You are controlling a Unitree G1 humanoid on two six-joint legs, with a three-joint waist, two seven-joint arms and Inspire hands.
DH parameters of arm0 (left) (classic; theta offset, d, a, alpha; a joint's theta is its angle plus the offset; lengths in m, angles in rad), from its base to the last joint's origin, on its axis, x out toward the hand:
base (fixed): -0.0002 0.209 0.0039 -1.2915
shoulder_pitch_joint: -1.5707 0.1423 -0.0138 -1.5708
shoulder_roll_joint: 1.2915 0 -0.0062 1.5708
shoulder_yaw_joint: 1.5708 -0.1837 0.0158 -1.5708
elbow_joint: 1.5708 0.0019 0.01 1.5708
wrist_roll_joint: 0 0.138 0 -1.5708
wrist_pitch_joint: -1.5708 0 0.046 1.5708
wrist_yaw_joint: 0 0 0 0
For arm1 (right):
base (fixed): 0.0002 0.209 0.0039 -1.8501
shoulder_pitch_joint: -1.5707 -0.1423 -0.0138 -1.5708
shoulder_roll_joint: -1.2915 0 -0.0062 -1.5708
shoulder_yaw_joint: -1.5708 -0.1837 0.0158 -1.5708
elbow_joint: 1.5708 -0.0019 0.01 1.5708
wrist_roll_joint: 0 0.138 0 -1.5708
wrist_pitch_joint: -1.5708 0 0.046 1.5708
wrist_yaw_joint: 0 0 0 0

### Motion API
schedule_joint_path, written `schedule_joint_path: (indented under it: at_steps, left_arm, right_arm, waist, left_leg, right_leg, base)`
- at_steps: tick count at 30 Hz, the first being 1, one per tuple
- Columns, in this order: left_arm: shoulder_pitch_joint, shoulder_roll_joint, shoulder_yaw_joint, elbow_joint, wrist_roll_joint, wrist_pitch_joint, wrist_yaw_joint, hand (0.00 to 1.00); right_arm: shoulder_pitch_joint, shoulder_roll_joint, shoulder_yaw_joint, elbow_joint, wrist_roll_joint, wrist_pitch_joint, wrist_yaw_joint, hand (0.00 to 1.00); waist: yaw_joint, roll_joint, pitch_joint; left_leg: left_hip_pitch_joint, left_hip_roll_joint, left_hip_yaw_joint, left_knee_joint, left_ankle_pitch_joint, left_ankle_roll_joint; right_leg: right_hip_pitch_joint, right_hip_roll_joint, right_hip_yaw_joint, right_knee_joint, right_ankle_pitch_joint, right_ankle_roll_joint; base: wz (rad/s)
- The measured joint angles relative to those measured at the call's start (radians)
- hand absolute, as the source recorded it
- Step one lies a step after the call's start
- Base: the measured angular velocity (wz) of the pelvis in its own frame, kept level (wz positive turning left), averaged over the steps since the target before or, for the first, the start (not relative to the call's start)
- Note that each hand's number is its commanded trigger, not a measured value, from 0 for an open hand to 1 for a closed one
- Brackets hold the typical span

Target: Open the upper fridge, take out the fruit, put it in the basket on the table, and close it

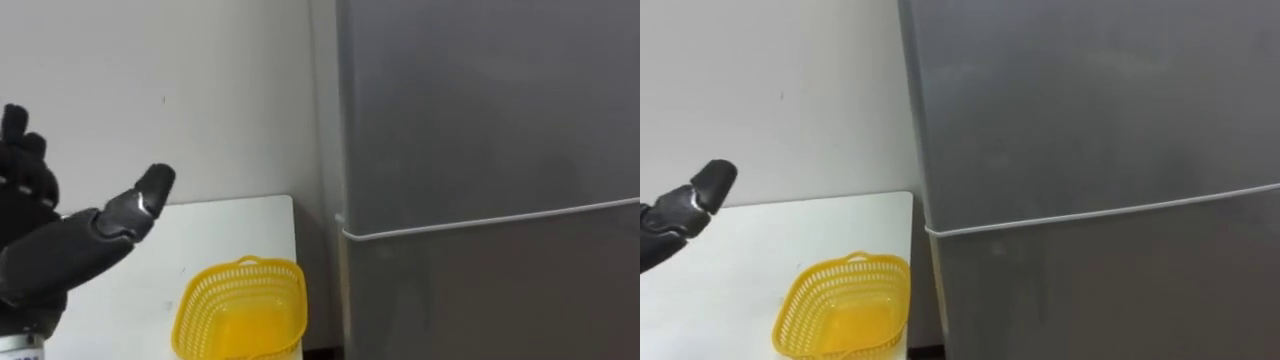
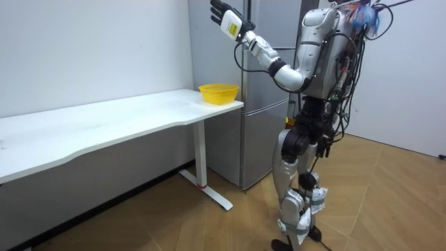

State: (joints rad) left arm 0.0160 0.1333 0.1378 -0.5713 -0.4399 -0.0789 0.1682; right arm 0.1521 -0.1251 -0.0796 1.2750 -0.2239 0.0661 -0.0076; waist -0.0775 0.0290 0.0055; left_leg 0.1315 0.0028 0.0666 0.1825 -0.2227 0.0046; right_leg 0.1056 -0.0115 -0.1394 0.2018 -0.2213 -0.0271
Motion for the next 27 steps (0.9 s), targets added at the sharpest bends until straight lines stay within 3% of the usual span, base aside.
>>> schedule_joint_path:
  at_steps: [9,27]
  left_arm:
    - [-0.027,0.001,-0.027,0.000,-0.124,0.081,-0.154,0.00]
    - [-0.027,0.001,-0.044,0.000,-0.156,0.121,-0.295,0.00]
  right_arm:
    - [-0.012,-0.004,0.004,0.004,0.002,0.019,0.007,0.00]
    - [-0.012,-0.004,0.010,0.005,0.000,0.022,0.008,0.00]
  waist:
    - [-0.001,0.010,-0.0015]
    - [0.000,0.016,-0.0049]
  left_leg:
    - [-0.002,0.001,0.019,-0.002,0.000,0.000]
    - [-0.002,0.002,0.031,-0.001,0.000,0.000]
  right_leg:
    - [-0.016,0.000,0.016,0.004,0.000,0.000]
    - [-0.021,0.001,0.024,0.010,0.000,0.000]
  base:
    - [-0.05]
    - [-0.01]
